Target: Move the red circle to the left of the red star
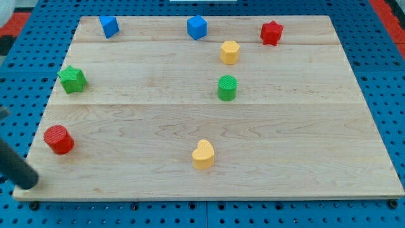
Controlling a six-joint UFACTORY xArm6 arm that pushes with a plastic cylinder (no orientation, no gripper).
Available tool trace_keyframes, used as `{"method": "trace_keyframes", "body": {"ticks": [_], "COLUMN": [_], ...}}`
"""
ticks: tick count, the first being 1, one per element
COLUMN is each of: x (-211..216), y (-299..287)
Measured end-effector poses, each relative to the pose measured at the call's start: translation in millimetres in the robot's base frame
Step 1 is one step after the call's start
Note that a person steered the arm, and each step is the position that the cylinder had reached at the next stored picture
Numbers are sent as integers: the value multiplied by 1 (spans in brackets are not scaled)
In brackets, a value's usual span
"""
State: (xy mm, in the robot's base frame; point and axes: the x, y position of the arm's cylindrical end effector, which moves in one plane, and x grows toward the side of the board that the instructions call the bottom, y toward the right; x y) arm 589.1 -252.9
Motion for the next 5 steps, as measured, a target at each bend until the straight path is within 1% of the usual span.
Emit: {"method": "trace_keyframes", "body": {"ticks": [1, 2, 3, 4, 5], "x": [-59, -88, -109, -145, -173], "y": [-5, 1, 39, 87, 97]}}
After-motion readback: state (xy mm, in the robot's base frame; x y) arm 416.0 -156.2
